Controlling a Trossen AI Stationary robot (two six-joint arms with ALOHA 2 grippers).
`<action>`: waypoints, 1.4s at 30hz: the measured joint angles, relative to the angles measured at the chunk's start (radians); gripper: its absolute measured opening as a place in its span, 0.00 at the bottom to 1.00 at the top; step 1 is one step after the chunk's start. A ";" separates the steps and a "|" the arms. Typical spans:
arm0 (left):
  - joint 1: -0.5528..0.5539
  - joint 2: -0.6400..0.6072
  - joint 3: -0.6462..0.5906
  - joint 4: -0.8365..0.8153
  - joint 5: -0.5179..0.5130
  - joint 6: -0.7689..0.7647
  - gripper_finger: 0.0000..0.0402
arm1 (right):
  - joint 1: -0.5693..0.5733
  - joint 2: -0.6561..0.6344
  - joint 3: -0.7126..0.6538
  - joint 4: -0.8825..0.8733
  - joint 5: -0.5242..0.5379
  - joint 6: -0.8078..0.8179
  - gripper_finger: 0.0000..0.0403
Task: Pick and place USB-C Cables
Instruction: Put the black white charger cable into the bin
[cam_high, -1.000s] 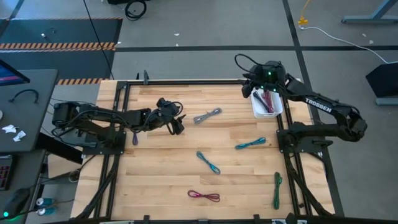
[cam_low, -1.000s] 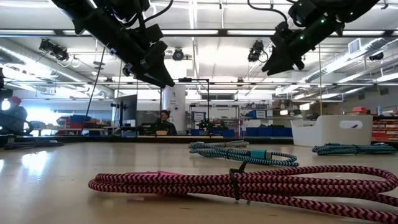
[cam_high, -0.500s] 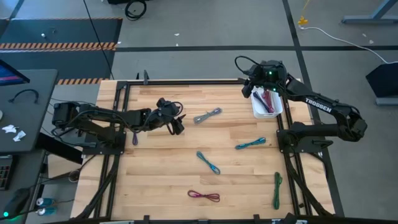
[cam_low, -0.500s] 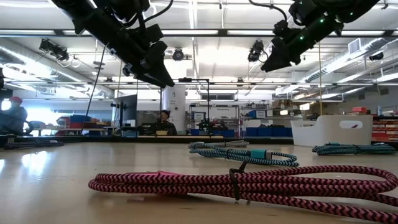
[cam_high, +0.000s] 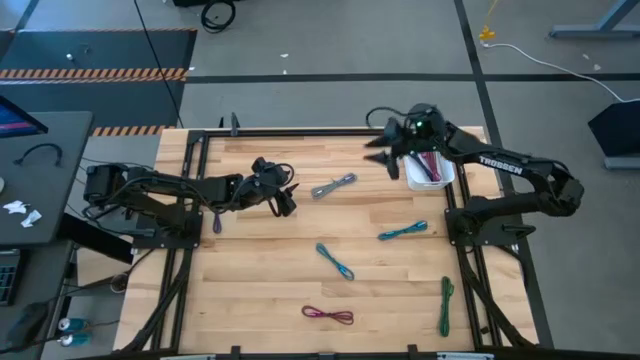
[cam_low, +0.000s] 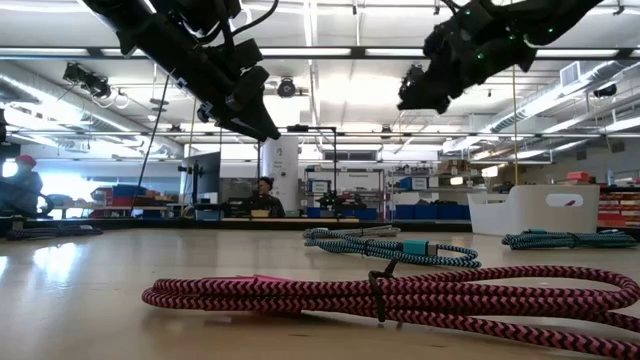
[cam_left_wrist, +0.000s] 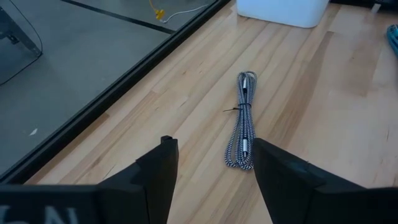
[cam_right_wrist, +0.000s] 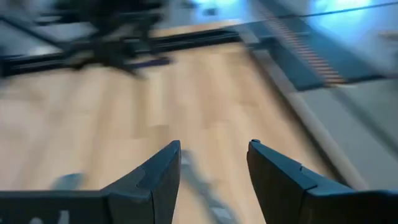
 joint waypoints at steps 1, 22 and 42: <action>0.000 0.000 0.000 0.000 0.000 0.000 0.52 | 0.029 0.016 0.000 0.015 -0.010 0.006 0.47; -0.002 0.000 0.000 -0.159 0.001 -0.027 0.49 | 0.475 0.222 0.000 -0.088 0.082 0.068 0.39; -0.020 0.333 0.001 0.302 0.135 0.207 0.50 | 0.712 0.271 0.000 -0.188 0.229 0.171 0.39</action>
